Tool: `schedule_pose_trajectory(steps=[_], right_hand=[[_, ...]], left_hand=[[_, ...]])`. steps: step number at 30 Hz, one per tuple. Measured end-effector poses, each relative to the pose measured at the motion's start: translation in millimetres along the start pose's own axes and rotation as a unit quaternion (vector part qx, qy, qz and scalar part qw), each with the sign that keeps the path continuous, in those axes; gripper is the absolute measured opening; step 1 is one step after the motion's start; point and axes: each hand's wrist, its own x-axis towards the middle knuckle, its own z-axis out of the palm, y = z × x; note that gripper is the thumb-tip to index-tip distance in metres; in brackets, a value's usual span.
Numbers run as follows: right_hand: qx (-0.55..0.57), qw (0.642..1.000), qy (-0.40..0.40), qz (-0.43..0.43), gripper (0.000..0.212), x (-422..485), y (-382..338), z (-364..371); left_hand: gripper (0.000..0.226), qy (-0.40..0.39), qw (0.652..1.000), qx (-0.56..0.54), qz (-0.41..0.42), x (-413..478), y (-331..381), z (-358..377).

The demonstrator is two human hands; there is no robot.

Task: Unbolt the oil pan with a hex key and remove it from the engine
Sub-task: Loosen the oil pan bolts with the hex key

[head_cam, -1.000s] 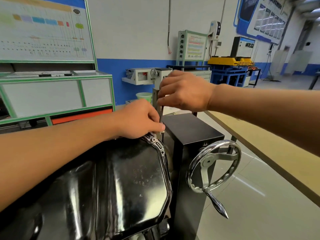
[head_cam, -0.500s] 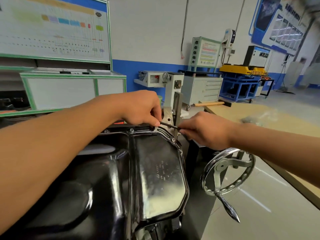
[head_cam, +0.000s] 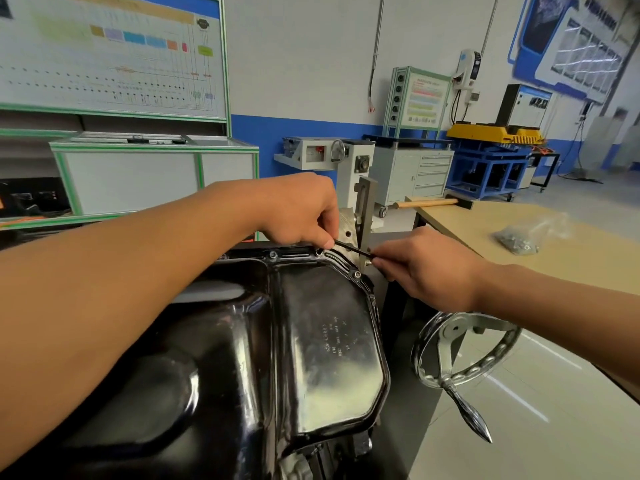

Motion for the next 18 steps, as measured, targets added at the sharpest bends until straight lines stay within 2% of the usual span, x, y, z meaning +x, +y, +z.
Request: schedule_pose_trajectory(steps=[7,14,18], right_hand=[[0.006,1.000,-0.003,-0.005,0.033,-6.1,-6.0,11.1],[-0.023,0.999,-0.047,0.001,0.034,-10.1,-18.2,19.7],[0.003,1.000,-0.023,-0.003,0.035,-7.0,-12.7,10.7]], left_hand=[[0.011,-0.029,0.999,0.041,0.003,0.2,7.9,-2.9],[0.010,-0.063,0.987,0.151,0.007,-1.4,22.6,7.0],[0.008,-0.055,0.992,0.113,0.004,-5.6,16.6,0.6]])
